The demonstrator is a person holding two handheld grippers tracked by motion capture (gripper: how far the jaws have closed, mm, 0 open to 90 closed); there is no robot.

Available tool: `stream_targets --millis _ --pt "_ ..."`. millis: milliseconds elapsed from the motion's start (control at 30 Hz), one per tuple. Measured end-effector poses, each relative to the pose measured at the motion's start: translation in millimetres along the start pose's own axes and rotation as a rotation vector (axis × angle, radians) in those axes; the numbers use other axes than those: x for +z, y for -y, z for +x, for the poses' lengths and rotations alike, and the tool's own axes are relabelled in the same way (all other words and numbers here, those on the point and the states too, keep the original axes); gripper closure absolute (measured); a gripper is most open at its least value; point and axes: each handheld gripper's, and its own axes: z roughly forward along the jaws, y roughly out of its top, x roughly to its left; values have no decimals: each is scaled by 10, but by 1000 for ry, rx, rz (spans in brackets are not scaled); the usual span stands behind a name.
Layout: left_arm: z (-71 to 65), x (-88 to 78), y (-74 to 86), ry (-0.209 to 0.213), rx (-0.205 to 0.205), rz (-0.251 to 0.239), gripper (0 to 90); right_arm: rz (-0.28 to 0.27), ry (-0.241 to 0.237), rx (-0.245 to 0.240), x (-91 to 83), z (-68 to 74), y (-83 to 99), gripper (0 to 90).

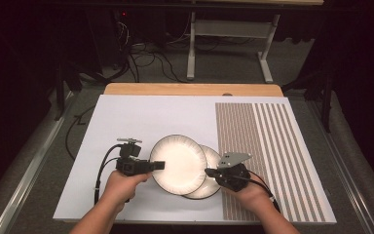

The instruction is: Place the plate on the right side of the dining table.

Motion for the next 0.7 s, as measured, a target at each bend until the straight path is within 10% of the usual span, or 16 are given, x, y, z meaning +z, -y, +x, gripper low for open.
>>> stream_targets --millis 700 --pt "-81 -54 22 35 41 -108 791 -105 62 94 -312 -201 77 895"
